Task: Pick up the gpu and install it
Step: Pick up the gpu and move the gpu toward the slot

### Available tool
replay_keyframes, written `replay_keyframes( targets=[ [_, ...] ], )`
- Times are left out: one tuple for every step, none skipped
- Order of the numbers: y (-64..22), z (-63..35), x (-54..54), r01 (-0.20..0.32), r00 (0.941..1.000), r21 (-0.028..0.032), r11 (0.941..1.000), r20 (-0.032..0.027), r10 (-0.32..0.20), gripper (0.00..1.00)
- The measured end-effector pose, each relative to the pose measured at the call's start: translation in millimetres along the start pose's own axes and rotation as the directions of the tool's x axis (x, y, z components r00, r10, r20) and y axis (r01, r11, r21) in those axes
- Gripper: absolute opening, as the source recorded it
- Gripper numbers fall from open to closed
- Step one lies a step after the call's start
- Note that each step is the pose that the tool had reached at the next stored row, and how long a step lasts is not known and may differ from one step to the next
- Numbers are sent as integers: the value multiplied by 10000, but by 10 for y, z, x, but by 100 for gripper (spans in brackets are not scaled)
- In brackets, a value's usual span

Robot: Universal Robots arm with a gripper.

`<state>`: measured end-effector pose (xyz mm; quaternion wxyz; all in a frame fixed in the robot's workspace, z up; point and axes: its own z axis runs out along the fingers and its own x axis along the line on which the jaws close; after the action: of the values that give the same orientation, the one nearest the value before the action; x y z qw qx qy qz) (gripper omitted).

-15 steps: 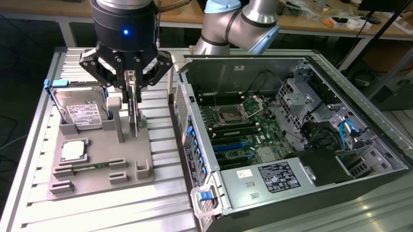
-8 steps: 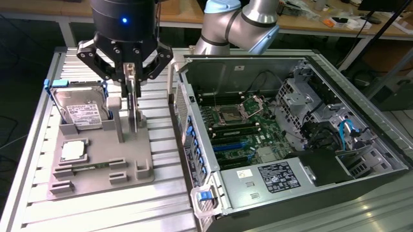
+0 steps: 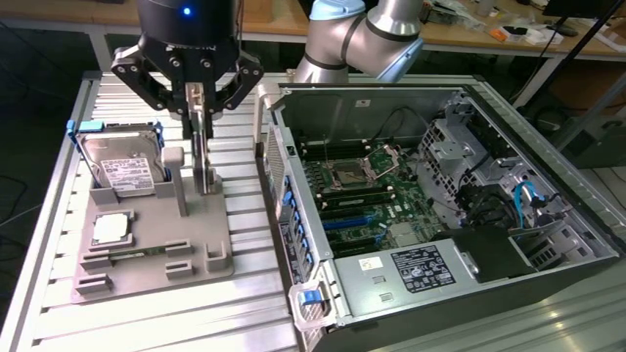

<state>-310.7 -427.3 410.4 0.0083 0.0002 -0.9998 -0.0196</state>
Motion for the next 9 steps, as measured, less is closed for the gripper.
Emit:
replay_keyframes(
  targets=[
    [1, -23, 0, 0, 10000, 0, 10000, 0, 0, 27],
    [2, -39, 1, 0, 10000, 0, 10000, 0, 0, 27],
    [2, -58, 1, 0, 10000, 0, 10000, -1, 0, 27],
    [3, -74, 1, 0, 10000, 0, 10000, 0, 0, 27],
    [3, -90, 2, 0, 10000, 0, 10000, 0, 0, 27],
    [4, -101, 2, 0, 10000, -1, 10000, 1, 0, 27],
    [4, -118, 2, 0, 10000, -1, 10000, 1, 0, 27],
    [6, -144, 2, 0, 10000, 0, 10000, 0, 0, 27],
    [6, -155, 3, 0, 10000, 0, 10000, 0, 0, 27]
  ],
)
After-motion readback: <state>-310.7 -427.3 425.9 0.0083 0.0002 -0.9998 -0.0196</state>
